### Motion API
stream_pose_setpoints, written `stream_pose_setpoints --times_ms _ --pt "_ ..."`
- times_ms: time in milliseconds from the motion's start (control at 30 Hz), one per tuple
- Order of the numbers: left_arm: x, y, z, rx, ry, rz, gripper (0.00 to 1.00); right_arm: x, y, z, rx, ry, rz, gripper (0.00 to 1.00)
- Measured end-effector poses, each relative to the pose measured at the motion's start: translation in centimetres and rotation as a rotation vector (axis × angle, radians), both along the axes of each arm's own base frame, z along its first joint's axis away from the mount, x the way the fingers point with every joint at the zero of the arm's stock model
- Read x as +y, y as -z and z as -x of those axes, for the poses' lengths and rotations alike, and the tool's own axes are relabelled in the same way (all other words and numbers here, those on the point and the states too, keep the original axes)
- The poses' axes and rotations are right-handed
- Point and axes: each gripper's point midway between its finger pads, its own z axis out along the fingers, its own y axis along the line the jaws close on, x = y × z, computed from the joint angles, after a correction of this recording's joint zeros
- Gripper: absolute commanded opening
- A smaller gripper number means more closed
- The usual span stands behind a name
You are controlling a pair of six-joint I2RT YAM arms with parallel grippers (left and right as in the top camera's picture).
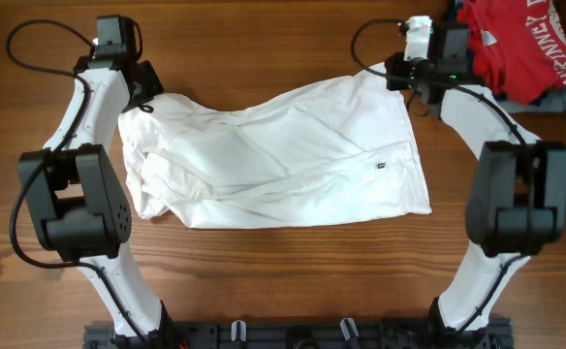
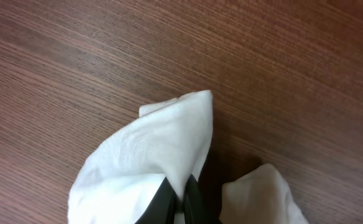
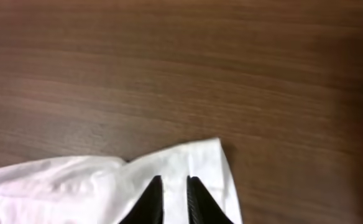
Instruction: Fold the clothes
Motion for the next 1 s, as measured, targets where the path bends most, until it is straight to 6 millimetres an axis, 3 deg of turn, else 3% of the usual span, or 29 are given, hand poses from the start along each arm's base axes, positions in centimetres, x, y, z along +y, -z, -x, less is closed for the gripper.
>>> stream_pose_setpoints --times_ms 67,267,433,700,867,1000 --pt "0.0 -0.1 -0.2 -0.011 -0.011 0.008 0.04 0.5 0.7 -0.2 -0.003 -0.014 -0.001 0.38" --pt "-0.2 -0.1 -0.4 -0.024 -0.031 0.03 0.04 1.4 3.8 -0.7 0.01 -0.039 0.004 0.49" --pt "-0.3 -0.1 -0.4 -0.025 -0.032 0.038 0.04 1.4 6.5 -0.7 0.038 -0.038 0.004 0.5" --pt "0.0 -0.1 -0.4 -0.025 -0.039 0.038 0.04 1.4 6.5 -2.2 -0.03 -0.026 0.0 0.57" --pt "0.3 -0.1 -0.3 -0.025 -0.045 0.038 0.04 1.3 6.5 -2.5 -0.043 -0.014 -0.001 0.76" --pt "0.3 -0.1 -0.3 -0.025 -0.046 0.038 0.04 0.6 6.5 -2.9 -0.055 0.018 0.025 0.77"
